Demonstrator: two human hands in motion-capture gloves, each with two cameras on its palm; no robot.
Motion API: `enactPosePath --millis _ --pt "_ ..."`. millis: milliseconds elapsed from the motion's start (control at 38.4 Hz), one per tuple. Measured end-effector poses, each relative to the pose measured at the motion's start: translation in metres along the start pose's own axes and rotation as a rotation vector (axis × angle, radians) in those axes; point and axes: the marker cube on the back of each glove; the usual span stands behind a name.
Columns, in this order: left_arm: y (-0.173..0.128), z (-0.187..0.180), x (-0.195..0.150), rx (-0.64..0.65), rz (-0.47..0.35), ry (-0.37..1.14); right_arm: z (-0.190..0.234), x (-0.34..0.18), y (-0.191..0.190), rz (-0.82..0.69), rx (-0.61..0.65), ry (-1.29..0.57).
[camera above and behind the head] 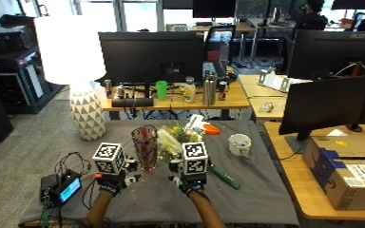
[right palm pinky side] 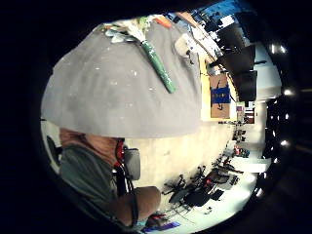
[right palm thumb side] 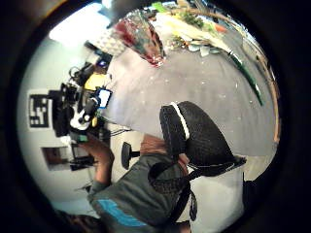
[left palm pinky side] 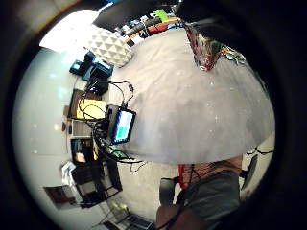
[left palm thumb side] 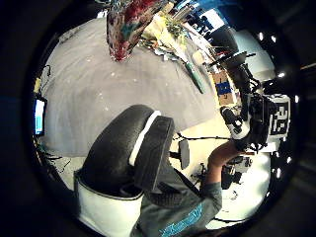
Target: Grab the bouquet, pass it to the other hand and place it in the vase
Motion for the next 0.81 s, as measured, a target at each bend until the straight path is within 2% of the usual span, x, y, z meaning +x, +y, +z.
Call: enactPosePath --millis 547,808 --pt "-0.002 0.003 -0.007 0.016 -0.011 -0.019 -0.002 0.014 -0.001 0.002 0.020 0.038" --pt "0.005 -0.003 0.002 0.019 -0.001 0.007 -0.010 0.080 -0.012 0.113 0.098 0.073"
